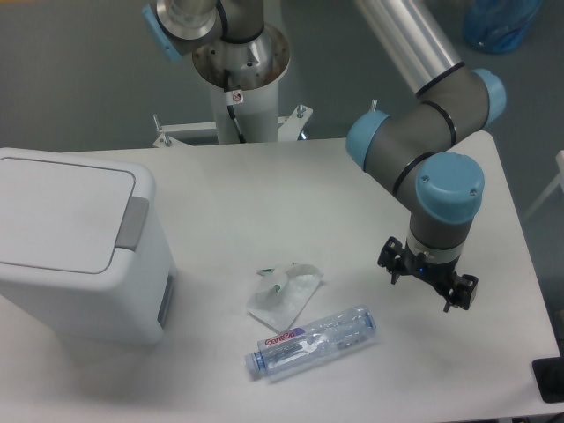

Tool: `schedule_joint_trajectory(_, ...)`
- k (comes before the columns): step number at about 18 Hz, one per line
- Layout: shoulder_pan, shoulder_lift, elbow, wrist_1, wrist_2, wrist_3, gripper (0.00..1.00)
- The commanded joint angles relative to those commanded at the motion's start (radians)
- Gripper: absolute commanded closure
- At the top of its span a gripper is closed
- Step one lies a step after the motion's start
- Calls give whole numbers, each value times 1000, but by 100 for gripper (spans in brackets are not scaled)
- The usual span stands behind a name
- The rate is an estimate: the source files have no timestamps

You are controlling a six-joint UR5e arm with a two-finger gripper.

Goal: Open the trash can
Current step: 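Move the gripper over the table toward the white trash can lid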

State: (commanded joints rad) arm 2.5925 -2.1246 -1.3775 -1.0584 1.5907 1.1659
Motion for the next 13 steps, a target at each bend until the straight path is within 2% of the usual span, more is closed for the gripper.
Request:
schedule_joint_trajectory(5, -51, 26, 0, -23, -21, -164, 0)
schedule_joint_trajectory(7, -84, 60, 0, -60, -21, -227, 0)
schedule_joint_trajectory(13, -169, 130, 8, -118, -93, -397, 0)
